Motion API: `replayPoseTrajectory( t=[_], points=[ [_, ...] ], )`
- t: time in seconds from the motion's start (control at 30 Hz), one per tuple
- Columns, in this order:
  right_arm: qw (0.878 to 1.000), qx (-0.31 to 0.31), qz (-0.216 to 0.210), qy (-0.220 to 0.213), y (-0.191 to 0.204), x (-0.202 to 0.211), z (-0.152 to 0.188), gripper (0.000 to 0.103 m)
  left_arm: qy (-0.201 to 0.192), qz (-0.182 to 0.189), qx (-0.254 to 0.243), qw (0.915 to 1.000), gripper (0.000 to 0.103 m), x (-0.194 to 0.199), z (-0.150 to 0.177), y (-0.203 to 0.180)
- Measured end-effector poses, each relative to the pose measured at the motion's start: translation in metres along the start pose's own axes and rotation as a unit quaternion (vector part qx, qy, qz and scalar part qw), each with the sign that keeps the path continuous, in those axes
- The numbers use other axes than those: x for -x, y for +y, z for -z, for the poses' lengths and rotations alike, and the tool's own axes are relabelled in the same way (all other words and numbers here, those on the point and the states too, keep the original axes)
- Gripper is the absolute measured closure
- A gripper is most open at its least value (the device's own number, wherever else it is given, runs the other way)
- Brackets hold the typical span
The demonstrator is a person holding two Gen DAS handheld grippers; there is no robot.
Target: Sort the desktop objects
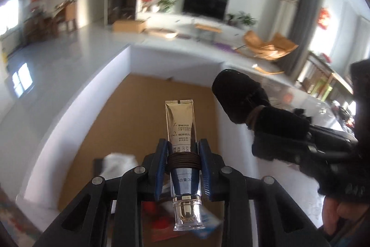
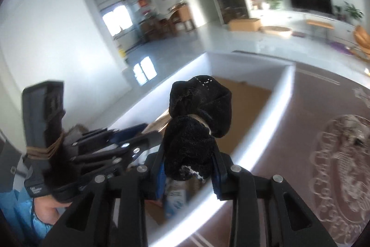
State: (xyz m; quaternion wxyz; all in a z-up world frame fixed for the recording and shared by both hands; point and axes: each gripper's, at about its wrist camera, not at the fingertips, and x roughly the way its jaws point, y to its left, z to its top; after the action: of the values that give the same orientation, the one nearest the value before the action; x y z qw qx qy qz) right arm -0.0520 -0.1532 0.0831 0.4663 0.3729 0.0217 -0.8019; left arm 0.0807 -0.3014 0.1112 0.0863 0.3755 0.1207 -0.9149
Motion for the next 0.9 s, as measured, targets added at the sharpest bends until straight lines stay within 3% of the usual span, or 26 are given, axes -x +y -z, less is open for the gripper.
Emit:
replayPoseTrajectory(
  t=[0.1,0.17,0.2,0.3,0.37,0.47,0.53,0.6,0.67,0.7,0.77,0.8,0.9],
  points=[
    [0.998,0.009,-0.026,0.05,0.015,-0.046,0.01,0.057,0.036,-0.048,0.039,0.9974,0.074,-0.011,0.012,0.031],
    [0.996,-0.006,-0.043,0.074,0.014,-0.061,0.016,0.026,0.039,-0.062,0.068,0.995,0.07,-0.012,0.017,0.045],
    [0.996,-0.013,-0.049,0.073,0.012,-0.063,0.019,0.023,0.037,-0.057,0.082,0.9943,0.062,-0.013,0.019,0.049],
    [0.997,-0.025,-0.055,0.04,0.002,-0.045,0.023,0.02,0.014,-0.056,0.094,0.9939,0.042,-0.009,0.02,0.045],
    [0.999,-0.031,-0.035,0.003,-0.008,-0.022,0.026,0.01,-0.002,-0.056,0.08,0.9952,0.036,-0.007,0.017,0.033],
    [0.996,-0.043,0.036,-0.066,-0.034,0.02,0.038,0.0,-0.032,-0.035,0.047,0.9977,0.034,-0.001,0.007,0.004],
    [0.986,-0.069,0.114,-0.096,-0.068,0.045,0.058,0.0,-0.042,-0.012,0.022,0.9988,0.034,0.0,0.0,-0.023],
    [0.972,-0.109,0.188,-0.09,-0.104,0.057,0.081,0.0,-0.043,0.023,-0.01,0.9988,0.034,0.003,-0.005,-0.059],
    [0.948,-0.158,0.272,-0.058,-0.146,0.063,0.108,0.0,-0.037,0.059,-0.042,0.9967,0.032,0.003,-0.005,-0.092],
    [0.929,-0.185,0.32,-0.032,-0.17,0.066,0.127,0.0,-0.029,0.079,-0.059,0.9947,0.023,0.002,-0.003,-0.112],
    [0.904,-0.223,0.364,-0.001,-0.204,0.074,0.148,0.0,-0.018,0.115,-0.09,0.9891,0.01,0.002,0.006,-0.147],
    [0.891,-0.249,0.38,0.015,-0.22,0.078,0.166,0.0,-0.013,0.134,-0.107,0.985,0.008,-0.001,0.018,-0.167],
    [0.87,-0.278,0.407,0.013,-0.235,0.09,0.191,0.0,0.028,0.157,-0.166,0.9733,0.008,-0.033,0.045,-0.219]
  ],
)
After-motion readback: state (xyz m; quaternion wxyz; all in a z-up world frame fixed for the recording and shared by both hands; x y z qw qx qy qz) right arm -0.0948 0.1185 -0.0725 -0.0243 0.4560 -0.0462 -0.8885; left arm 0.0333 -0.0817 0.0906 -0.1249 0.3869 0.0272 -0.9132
